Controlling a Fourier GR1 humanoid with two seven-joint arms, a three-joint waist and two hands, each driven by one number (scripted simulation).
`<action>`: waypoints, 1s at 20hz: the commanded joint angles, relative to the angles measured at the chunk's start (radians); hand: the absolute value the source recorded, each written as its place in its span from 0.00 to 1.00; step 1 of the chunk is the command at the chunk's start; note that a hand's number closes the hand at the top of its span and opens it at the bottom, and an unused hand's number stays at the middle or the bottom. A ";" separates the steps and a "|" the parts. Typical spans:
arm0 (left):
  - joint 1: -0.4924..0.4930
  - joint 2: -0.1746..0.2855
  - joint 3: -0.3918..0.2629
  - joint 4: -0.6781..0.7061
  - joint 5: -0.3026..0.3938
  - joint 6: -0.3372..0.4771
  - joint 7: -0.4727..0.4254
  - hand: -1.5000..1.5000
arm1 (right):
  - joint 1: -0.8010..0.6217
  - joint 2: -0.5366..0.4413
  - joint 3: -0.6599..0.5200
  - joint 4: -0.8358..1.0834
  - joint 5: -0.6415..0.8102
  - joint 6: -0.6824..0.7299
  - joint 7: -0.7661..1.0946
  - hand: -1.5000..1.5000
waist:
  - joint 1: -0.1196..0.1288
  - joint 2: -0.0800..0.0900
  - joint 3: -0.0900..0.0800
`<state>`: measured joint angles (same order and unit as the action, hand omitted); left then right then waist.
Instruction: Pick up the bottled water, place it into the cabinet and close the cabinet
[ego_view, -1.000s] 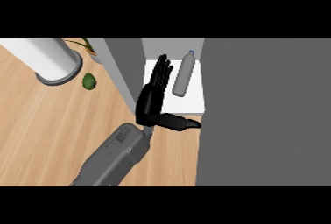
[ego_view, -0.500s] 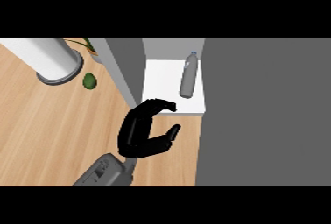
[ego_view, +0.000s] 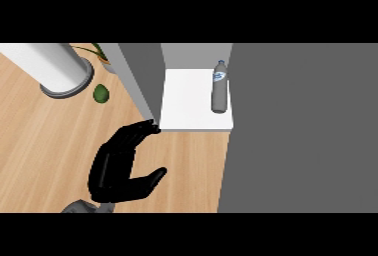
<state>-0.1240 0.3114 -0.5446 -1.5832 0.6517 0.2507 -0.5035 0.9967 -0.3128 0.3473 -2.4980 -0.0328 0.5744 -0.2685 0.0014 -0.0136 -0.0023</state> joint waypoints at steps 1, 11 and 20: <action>0.122 0.083 0.034 -0.099 0.025 -0.035 -0.018 0.00 | 0.011 -0.055 -0.007 -0.193 0.123 0.018 0.036 1.00 | 0.006 -0.001 0.000; 0.290 0.177 0.159 -0.226 0.161 -0.110 -0.010 0.00 | -0.067 -0.111 0.295 -0.204 0.228 0.053 0.122 1.00 | 0.015 -0.008 -0.007; 0.378 0.303 0.276 -0.271 0.253 -0.241 0.002 0.00 | -0.170 -0.091 0.429 -0.129 0.186 -0.014 0.212 1.00 | 0.058 0.000 -0.013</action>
<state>0.2093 0.5608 -0.3208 -1.8397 0.8608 0.0741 -0.5012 0.8580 -0.4190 0.5884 -2.5014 0.0266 0.5439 -0.1687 0.0449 -0.0178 -0.0144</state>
